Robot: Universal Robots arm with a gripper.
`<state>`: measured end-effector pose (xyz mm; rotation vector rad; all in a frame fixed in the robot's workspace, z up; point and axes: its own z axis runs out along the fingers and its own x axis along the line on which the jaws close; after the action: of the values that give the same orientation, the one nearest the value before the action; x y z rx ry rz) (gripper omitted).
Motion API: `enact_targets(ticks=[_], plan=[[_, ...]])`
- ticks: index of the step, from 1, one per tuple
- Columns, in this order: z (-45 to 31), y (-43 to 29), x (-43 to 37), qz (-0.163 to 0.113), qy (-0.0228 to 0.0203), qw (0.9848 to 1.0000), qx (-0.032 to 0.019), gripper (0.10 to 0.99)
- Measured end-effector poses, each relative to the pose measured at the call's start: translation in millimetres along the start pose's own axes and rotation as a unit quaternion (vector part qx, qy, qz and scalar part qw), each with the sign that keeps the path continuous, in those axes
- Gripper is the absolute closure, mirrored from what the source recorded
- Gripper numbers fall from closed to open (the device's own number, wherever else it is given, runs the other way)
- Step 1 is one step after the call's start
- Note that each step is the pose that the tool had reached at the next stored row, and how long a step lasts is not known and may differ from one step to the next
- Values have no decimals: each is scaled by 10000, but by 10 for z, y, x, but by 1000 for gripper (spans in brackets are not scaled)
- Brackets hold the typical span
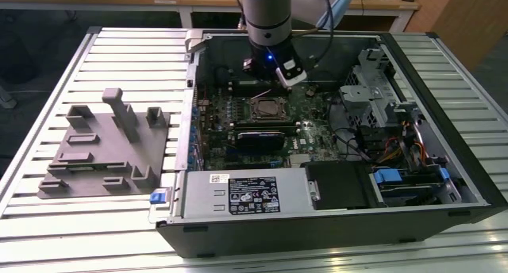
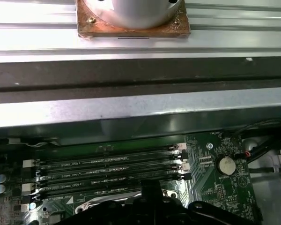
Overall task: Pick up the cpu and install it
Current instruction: 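Install the first cpu locking lever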
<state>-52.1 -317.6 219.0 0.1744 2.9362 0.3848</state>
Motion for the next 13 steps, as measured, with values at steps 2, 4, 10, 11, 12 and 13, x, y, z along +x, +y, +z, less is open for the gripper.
enact_targets(ticks=[2, 4, 10, 11, 12, 13], plan=[[16, -4, 3, -9, -38, 10000, -5, 980], [26, -7, 5, -11, -57, 10000, -5, 980], [53, -18, 31, 42, -89, 9999, 33, 980], [57, -19, 37, 61, -95, 9999, 42, 980], [60, -18, 42, 82, -101, 9999, 51, 980], [64, -16, 45, 100, -107, 9999, 58, 980]])
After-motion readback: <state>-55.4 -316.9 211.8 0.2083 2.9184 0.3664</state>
